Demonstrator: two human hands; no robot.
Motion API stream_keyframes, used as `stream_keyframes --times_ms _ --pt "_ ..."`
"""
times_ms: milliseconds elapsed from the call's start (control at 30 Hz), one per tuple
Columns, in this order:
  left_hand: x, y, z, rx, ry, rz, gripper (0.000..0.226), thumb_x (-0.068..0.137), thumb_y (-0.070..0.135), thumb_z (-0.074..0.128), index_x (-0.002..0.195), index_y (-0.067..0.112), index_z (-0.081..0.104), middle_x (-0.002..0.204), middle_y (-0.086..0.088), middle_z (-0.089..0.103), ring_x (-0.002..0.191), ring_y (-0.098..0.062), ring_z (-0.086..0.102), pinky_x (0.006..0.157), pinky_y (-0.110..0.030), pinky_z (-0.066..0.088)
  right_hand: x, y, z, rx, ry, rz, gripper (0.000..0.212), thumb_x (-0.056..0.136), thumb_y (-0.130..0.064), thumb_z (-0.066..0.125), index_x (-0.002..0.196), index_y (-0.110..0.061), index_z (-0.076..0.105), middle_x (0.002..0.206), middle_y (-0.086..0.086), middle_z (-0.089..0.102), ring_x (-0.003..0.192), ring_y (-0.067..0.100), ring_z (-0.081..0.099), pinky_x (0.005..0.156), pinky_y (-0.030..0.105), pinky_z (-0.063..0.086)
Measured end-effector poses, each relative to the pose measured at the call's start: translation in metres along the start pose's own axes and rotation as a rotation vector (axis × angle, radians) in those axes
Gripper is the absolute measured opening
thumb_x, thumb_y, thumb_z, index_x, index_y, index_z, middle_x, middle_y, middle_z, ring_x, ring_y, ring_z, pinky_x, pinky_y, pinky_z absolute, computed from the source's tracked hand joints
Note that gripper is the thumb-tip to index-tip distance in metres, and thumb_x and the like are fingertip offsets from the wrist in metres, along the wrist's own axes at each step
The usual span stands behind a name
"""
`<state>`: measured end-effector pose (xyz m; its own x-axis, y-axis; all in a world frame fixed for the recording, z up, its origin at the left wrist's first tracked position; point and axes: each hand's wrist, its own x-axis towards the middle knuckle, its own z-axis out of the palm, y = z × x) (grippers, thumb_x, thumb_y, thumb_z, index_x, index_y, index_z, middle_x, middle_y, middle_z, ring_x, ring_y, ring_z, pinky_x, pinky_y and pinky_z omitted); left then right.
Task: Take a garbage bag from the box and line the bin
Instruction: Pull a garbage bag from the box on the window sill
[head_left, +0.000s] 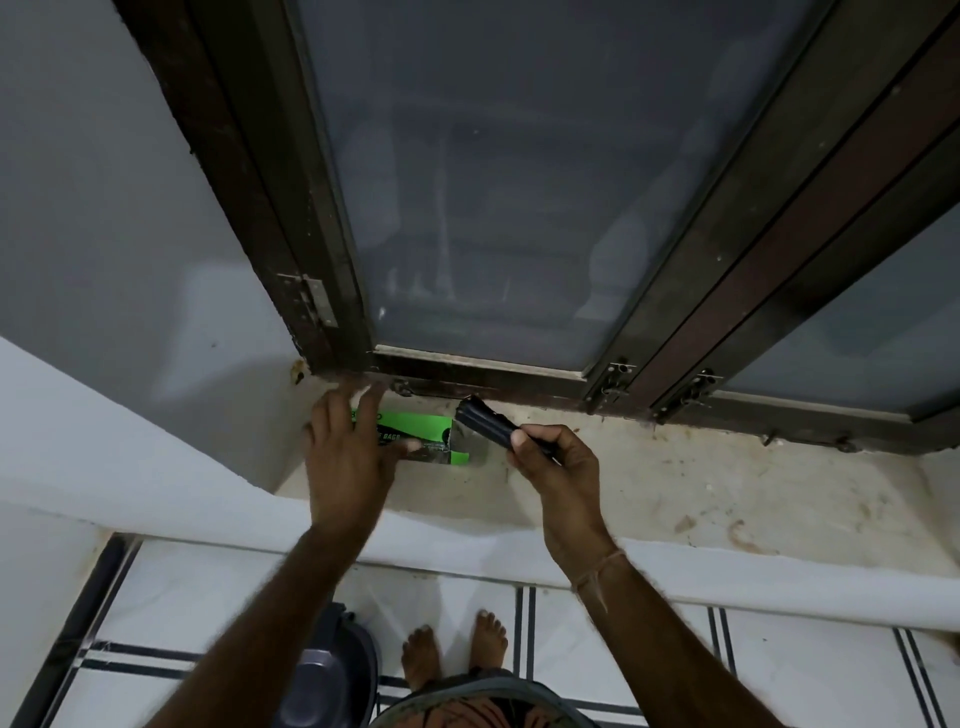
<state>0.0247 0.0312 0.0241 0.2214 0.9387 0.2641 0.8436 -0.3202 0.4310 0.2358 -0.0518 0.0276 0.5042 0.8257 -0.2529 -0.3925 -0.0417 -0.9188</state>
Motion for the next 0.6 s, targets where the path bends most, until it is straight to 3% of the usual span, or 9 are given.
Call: stream_keyframes --times_ms 33,100,167,200,267,367,433,500,600 --pt "-0.005 0.017 -0.002 -0.148 0.029 -0.023 0.058 0.088 0.041 0.071 0.138 0.016 0.054 0.137 -0.014 0.055 0.125 -0.032 0.052 0.098 -0.051 0.049 -0.004 -0.002 0.006 0.015 -0.016 0.008 0.010 0.089 0.003 0.071 0.098 -0.001 0.069 0.099 0.012 0.071 0.099 0.027 0.067 0.089 0.037 0.059" --pt "-0.010 0.055 -0.005 -0.672 -0.068 -0.266 0.039 0.098 0.047 0.059 0.128 0.022 0.056 0.126 -0.004 0.064 0.114 -0.022 0.063 0.094 -0.048 0.056 -0.009 -0.003 0.019 0.027 -0.047 0.026 0.009 0.089 0.000 0.072 0.097 -0.003 0.068 0.101 0.013 0.071 0.099 0.026 0.068 0.086 0.034 0.059" --pt "-0.008 0.078 -0.007 -1.079 -0.155 -0.513 0.033 0.099 0.048 0.057 0.119 0.021 0.062 0.116 -0.004 0.071 0.110 -0.023 0.068 0.093 -0.047 0.059 -0.015 -0.005 0.029 0.030 -0.075 0.043 0.015 0.090 -0.004 0.072 0.100 0.004 0.065 0.102 0.018 0.071 0.101 0.027 0.069 0.086 0.034 0.059" --pt "-0.005 0.083 -0.007 -1.164 -0.156 -0.548 0.031 0.100 0.043 0.058 0.116 0.017 0.065 0.113 -0.008 0.072 0.109 -0.027 0.069 0.092 -0.047 0.059 -0.016 -0.007 0.033 0.031 -0.090 0.053 0.021 0.090 -0.006 0.072 0.103 0.008 0.062 0.104 0.022 0.071 0.102 0.029 0.069 0.087 0.037 0.060" --pt "-0.002 0.087 -0.010 -1.256 -0.162 -0.531 0.027 0.101 0.031 0.059 0.113 0.009 0.068 0.109 -0.016 0.073 0.107 -0.034 0.070 0.091 -0.046 0.060 -0.019 -0.013 0.037 -0.019 -0.108 0.077 0.026 0.092 -0.011 0.072 0.109 0.006 0.063 0.109 0.024 0.072 0.101 0.027 0.070 0.086 0.039 0.060" --pt "-0.003 0.084 -0.015 -1.293 -0.232 -0.494 0.024 0.100 0.023 0.060 0.118 0.011 0.071 0.113 -0.012 0.075 0.108 -0.028 0.071 0.089 -0.039 0.060 -0.021 -0.019 0.040 -0.159 -0.106 0.079 0.023 0.093 -0.024 0.072 0.109 -0.007 0.070 0.106 0.014 0.075 0.099 0.022 0.071 0.072 0.028 0.055" --pt "-0.004 0.078 -0.015 -1.276 -0.281 -0.446 0.028 0.100 0.020 0.060 0.125 0.013 0.069 0.119 -0.008 0.074 0.112 -0.024 0.070 0.090 -0.037 0.060 -0.021 -0.021 0.041 -0.184 -0.090 0.049 0.024 0.093 -0.024 0.072 0.103 -0.002 0.072 0.100 0.018 0.074 0.090 0.017 0.069 0.068 0.022 0.053" --pt "-0.008 0.074 -0.010 -1.273 -0.307 -0.411 0.031 0.101 0.016 0.059 0.131 0.012 0.066 0.125 -0.007 0.072 0.116 -0.023 0.069 0.093 -0.039 0.059 -0.022 -0.022 0.042 -0.169 -0.094 0.024 0.027 0.094 -0.019 0.071 0.096 0.008 0.068 0.094 0.029 0.068 0.082 0.018 0.066 0.070 0.025 0.055" --pt "-0.017 0.082 -0.006 -1.364 -0.307 -0.539 0.034 0.101 0.025 0.057 0.131 0.011 0.062 0.127 -0.008 0.071 0.119 -0.025 0.067 0.096 -0.043 0.058 -0.023 -0.021 0.047 -0.146 -0.061 0.050 0.035 0.094 -0.017 0.071 0.090 0.016 0.061 0.081 0.027 0.061 0.077 0.022 0.062 0.067 0.030 0.054"
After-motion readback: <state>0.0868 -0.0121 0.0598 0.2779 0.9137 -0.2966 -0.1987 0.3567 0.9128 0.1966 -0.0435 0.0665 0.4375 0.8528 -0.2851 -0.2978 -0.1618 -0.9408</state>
